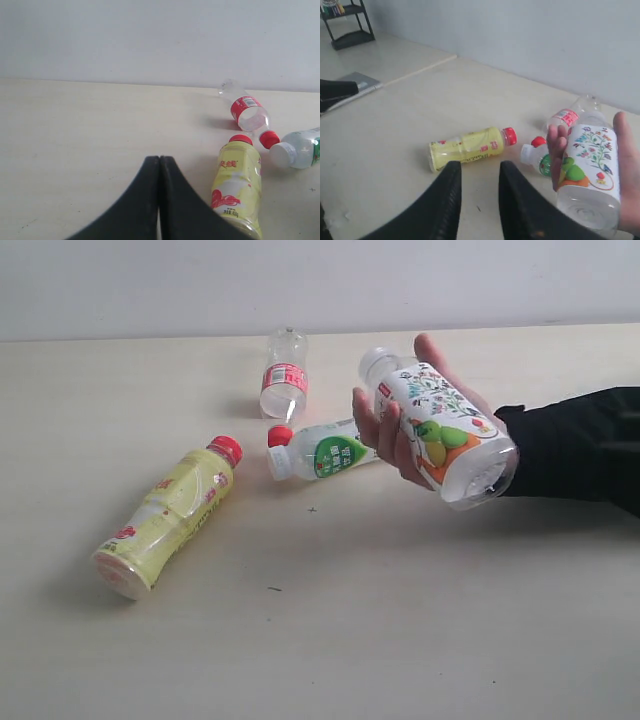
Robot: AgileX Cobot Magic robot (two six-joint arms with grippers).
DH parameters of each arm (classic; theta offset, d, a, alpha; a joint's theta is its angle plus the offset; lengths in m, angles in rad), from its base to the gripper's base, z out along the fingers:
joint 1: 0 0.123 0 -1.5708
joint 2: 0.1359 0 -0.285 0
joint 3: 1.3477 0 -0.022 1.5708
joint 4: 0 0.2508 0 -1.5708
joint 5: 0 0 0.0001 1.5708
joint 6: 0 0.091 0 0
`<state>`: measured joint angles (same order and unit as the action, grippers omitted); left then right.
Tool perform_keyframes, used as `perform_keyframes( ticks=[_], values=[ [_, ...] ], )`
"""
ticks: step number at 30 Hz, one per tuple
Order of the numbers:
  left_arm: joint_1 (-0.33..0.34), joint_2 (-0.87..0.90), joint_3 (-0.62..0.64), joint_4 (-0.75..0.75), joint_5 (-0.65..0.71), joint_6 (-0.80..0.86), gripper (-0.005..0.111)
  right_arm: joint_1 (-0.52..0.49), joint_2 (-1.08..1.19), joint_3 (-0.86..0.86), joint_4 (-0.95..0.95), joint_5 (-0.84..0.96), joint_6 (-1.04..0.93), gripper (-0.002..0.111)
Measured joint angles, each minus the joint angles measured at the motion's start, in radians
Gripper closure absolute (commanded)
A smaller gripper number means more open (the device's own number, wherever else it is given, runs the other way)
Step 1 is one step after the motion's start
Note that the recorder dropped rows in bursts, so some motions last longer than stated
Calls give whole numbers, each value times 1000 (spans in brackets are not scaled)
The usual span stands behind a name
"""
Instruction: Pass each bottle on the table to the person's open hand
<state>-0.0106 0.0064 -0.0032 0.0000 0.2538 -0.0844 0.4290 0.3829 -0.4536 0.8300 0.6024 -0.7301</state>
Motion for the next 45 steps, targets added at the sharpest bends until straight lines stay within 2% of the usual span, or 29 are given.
perform_keyframes(
  ticks=[4,9,21,26,45],
  values=[
    [0,0,0,0,0,0,107,0,-236,109,107,9,14,85],
    [0,0,0,0,0,0,107,0,-321,119,109,-23,8,108],
    [0,0,0,0,0,0,107,0,-321,119,9,-129,0,108],
    [0,0,0,0,0,0,107,10,-321,119,-65,-129,0,108],
    [0,0,0,0,0,0,107,35,-362,119,-122,-125,2,108]
  ],
)
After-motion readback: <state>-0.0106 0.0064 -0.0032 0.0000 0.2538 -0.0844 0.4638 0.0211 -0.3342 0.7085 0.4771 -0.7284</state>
